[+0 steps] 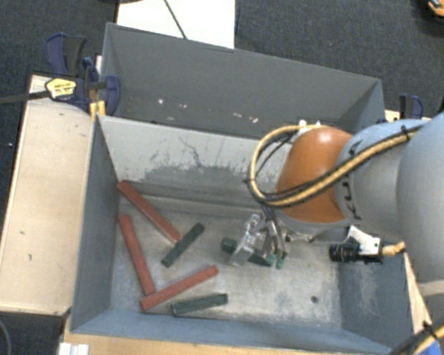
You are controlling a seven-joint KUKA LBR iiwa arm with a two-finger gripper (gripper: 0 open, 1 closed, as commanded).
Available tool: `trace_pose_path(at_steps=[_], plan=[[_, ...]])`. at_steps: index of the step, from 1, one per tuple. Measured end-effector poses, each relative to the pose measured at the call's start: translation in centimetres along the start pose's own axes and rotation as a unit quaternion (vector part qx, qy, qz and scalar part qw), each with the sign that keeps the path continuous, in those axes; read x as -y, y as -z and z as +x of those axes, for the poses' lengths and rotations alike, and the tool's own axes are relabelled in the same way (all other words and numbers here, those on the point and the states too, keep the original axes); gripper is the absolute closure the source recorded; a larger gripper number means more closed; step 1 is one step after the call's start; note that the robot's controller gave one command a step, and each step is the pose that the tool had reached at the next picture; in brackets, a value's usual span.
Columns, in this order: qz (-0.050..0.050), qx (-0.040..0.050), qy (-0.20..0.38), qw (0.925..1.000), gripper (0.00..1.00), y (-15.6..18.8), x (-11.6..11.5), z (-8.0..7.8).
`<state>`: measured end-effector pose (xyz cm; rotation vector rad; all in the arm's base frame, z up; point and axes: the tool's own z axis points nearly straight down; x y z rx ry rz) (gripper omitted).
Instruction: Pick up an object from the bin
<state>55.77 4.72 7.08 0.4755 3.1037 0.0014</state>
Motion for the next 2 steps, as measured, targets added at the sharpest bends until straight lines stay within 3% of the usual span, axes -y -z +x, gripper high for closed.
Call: trace_pose_path(at_steps=[1,2], plan=[[0.0,0.0,0.001,1.0,1.0,0.0,0.0,0.0],[-0.001,0.0032,-0.013,0.9999,1.0,16.8,1.3,-0.8]])
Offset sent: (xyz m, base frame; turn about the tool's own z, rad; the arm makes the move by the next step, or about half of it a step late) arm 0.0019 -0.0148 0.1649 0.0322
